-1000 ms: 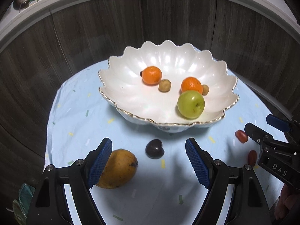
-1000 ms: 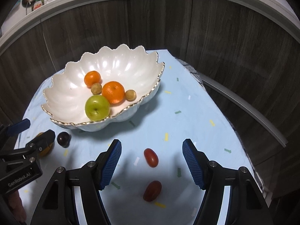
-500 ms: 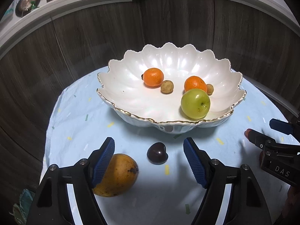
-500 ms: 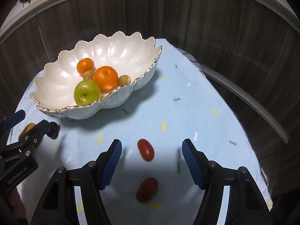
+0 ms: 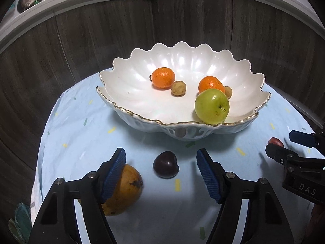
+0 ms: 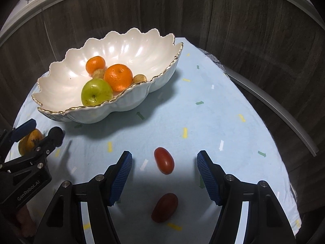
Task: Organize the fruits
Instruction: 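Lower the left tool onto the dark plum while the right tool closes on a red date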
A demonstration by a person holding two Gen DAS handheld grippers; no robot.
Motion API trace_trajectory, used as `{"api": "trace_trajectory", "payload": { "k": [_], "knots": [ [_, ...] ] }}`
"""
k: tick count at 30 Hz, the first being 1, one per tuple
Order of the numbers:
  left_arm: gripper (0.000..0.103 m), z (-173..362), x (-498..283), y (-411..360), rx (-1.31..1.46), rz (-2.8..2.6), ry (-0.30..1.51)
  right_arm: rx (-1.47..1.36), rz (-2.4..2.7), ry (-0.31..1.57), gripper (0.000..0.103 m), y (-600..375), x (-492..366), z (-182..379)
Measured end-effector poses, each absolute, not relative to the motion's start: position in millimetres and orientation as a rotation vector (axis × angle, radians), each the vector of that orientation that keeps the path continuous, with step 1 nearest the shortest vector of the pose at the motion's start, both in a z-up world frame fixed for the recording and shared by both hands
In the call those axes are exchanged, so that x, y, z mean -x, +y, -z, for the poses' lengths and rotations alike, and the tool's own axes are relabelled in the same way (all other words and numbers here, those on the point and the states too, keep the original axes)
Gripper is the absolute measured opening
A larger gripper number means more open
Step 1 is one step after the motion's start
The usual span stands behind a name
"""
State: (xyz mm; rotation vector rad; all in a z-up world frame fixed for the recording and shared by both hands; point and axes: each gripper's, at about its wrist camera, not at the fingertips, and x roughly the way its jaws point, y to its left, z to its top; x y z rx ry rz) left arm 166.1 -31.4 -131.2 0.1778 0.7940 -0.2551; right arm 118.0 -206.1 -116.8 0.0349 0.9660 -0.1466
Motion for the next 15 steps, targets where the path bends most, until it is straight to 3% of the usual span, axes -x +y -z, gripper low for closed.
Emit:
{"api": "trace_trajectory", "payload": {
  "k": [4,12,15],
  "knots": [
    [0.063,133.3,-168.3,-35.2,-0.184,0.26,0.8,-0.042,0.148,0.972,0.065,-208.5,-119.4,118.5],
    [0.06,137.7,-171.3,-41.9,-0.21,0.256,0.816,-0.043,0.151,0.991,0.057,-212.8,-125.1,126.5],
    [0.053,139.9,-173.0,-44.1,-0.215,0.259,0.834,-0.041,0.151,0.988,0.055,-212.7,-125.0,126.7]
  ]
}}
